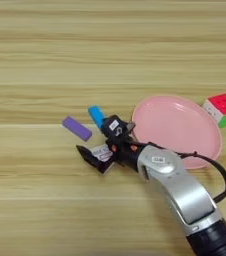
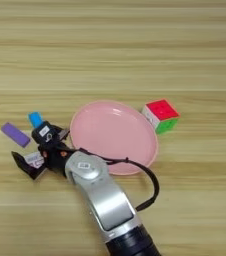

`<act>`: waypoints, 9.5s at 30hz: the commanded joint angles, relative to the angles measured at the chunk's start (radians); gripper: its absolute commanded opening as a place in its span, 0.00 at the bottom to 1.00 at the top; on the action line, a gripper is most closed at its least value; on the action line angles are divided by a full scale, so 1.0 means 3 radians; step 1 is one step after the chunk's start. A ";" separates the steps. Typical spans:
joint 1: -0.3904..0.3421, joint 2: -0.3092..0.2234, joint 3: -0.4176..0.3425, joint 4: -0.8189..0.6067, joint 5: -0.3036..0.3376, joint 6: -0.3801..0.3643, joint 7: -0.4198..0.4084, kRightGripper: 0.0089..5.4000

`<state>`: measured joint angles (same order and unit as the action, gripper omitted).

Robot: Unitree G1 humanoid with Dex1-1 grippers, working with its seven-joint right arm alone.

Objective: Move the objects on the table

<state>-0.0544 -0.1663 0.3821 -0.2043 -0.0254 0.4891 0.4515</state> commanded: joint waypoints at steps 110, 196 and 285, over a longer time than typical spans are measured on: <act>0.0221 -0.0218 -0.1948 -0.0270 0.0397 -0.0610 -0.0822 0.99; -0.1983 -0.1236 -0.2586 0.4914 0.0613 -0.3064 -0.0589 0.64; 0.0117 -0.0684 -0.2513 -0.0064 0.1028 -0.1532 -0.0664 0.61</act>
<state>-0.0159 -0.3426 -0.3536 -0.0981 0.2518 -0.0049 0.2638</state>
